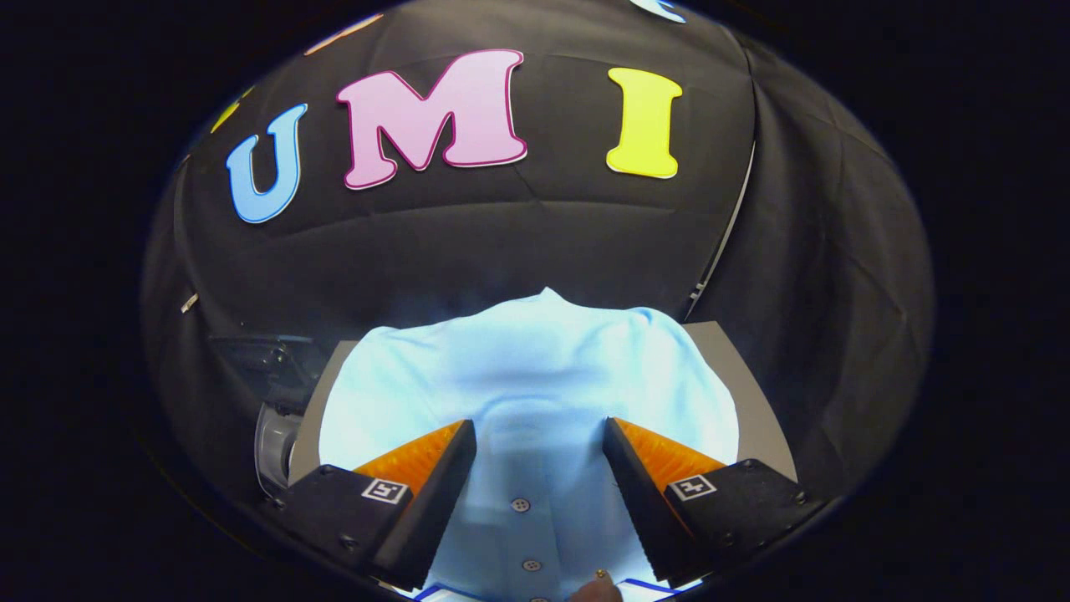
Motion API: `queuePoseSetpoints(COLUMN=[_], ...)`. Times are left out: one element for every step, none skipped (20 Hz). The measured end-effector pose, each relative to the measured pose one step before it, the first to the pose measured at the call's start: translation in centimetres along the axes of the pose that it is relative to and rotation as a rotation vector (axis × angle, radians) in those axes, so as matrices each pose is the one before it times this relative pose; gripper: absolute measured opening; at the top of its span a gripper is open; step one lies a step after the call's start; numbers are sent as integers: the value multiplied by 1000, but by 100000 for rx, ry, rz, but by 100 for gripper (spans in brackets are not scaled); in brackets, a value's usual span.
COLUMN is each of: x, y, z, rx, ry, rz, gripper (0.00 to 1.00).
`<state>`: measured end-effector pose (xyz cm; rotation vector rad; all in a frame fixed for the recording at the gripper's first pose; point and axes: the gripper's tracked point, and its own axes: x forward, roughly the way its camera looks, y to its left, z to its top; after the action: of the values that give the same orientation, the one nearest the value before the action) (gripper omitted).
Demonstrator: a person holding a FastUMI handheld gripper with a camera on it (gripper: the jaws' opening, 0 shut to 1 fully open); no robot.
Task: Put the clothes into the washing machine and then close the washing machine lid.
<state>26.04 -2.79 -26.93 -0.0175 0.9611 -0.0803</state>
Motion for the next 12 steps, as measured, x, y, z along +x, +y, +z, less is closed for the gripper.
queuePoseSetpoints(x=[69, 196, 74, 171, 84, -13, 60, 182, 164, 5, -38, -235], y=[-110, -114, -82, -8, 86, 89, 58, -99, -305, -143, -38, 141], z=[43, -128, 53, 48, -182, 114, 51, 130, 160, 99, -2, 14], rx=[918, 1099, 644, -201, -759, -233, -126, 308, 483, 288, 23, -1221], ry=[-204, 1066, 385, 359, 853, 200, 44, -369, -310, -223, -19, -415], rz=[-317, -579, -728, -846, -342, 318, 764, -128, -1102, -298, -52, 402], gripper=[97, 97, 98, 98, 98, 98, 98, 93, 88, 74, 60, 46])
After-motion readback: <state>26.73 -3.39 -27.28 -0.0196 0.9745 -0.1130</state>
